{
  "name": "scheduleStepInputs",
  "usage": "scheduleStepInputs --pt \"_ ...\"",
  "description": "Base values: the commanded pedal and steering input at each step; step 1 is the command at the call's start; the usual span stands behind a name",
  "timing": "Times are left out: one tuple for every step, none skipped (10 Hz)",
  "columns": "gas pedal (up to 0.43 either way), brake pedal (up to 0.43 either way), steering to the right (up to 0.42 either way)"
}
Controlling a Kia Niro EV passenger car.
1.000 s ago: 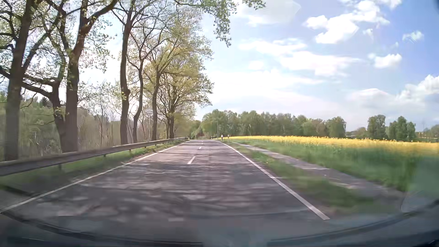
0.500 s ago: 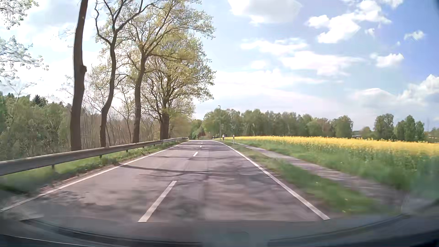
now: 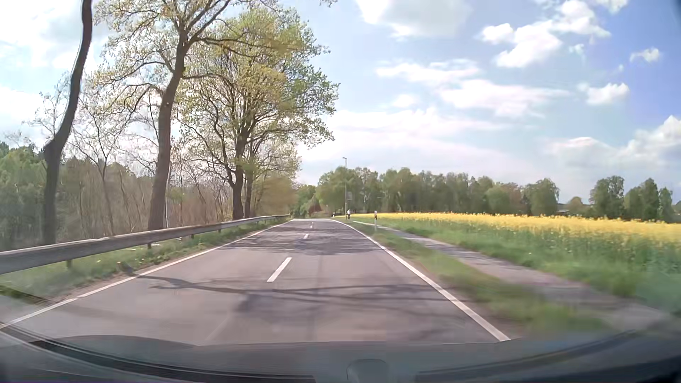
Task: Follow the waypoints while adhering to traffic rules and regulations
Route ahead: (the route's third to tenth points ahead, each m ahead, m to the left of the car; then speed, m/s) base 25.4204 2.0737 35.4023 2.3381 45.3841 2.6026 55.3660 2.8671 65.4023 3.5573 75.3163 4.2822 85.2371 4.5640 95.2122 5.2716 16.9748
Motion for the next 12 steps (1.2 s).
scheduleStepInputs --pt "0.087 0.000 -0.009" --pt "0.087 0.000 -0.009" --pt "0.087 0.000 -0.010" --pt "0.087 0.000 -0.010" --pt "0.087 0.000 -0.010" --pt "0.087 0.000 -0.010" --pt "0.087 0.000 -0.010" --pt "0.087 0.000 -0.010" --pt "0.087 0.000 -0.010" --pt "0.087 0.000 -0.009" --pt "0.087 0.000 -0.008" --pt "0.087 0.000 -0.007"
